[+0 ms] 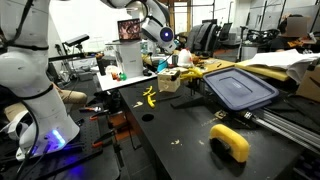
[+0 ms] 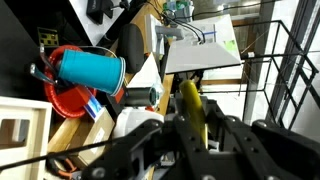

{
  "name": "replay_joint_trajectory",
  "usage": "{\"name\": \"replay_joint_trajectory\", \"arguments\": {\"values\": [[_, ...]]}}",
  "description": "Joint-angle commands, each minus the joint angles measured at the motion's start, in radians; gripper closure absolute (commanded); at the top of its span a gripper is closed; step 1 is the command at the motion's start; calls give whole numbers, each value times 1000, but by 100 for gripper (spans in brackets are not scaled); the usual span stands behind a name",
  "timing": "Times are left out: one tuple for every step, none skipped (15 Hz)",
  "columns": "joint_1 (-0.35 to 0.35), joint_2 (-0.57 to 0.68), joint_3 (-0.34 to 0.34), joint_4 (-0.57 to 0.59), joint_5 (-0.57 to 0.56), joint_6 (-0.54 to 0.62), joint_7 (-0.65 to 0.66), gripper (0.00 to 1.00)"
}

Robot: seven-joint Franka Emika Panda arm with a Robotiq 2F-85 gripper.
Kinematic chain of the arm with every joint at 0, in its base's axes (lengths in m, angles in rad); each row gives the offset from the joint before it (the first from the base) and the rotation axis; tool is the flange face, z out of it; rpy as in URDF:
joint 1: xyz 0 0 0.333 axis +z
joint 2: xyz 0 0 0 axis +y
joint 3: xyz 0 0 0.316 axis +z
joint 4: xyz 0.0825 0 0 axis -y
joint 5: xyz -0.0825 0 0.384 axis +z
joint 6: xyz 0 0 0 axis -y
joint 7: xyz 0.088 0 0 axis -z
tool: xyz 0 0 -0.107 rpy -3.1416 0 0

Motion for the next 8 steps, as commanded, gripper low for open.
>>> {"name": "replay_joint_trajectory", "arguments": {"values": [[9,-8,-29,-20,65,-10,-18,94],[8,-6,-33,-22,77,-14,-17,94],[9,-4,-37,-23,89,-14,-17,94],[9,-5,-42,-24,101,-14,-22,94],[9,-5,-45,-24,112,-12,-24,94],[9,-4,-47,-22,121,-15,-21,94],[11,-2,-50,-20,128,-15,-20,94],[11,-2,-52,-18,135,-15,-24,94]]}}
